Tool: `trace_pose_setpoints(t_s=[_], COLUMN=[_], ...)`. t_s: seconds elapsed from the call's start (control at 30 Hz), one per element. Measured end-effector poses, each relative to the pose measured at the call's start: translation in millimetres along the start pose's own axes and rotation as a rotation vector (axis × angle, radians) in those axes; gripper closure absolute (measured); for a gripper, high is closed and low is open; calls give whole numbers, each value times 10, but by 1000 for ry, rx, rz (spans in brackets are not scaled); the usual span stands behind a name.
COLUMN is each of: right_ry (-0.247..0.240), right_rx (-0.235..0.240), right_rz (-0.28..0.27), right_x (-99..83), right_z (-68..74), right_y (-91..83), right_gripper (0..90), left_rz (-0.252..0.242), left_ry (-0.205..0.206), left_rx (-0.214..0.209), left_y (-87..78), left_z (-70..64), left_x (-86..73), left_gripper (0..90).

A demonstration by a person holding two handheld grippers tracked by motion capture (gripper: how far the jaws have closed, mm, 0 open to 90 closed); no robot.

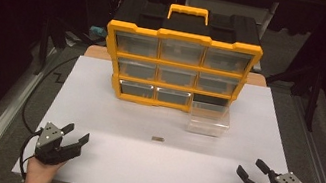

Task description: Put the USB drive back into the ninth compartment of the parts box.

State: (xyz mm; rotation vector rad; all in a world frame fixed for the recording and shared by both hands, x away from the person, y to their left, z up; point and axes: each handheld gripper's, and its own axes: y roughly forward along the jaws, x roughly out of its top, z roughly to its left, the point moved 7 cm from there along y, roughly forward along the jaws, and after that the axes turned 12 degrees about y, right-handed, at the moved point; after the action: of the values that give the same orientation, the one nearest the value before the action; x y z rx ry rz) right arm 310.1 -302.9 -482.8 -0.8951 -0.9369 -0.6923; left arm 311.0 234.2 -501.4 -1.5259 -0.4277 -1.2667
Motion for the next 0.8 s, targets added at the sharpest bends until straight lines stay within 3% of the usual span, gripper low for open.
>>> trace_pose_setpoints(t_s=[0.23,0.53,0.8], right_ry=[-12,12,18], right_rx=[-29,-4,-18], right_rz=[7,-9,19], right_x=[-5,13,2], right_z=[-20,26,53], right_y=[3,-26,-30], right_gripper=[236,211,191], left_rz=[-1,-5,-10], left_ry=[3,6,9], left_rx=[-5,-15,-21], left_y=[-12,-18,-27], left_z=[-18,-49,-75], left_x=[-6,0,1], left_gripper=[339,339,332])
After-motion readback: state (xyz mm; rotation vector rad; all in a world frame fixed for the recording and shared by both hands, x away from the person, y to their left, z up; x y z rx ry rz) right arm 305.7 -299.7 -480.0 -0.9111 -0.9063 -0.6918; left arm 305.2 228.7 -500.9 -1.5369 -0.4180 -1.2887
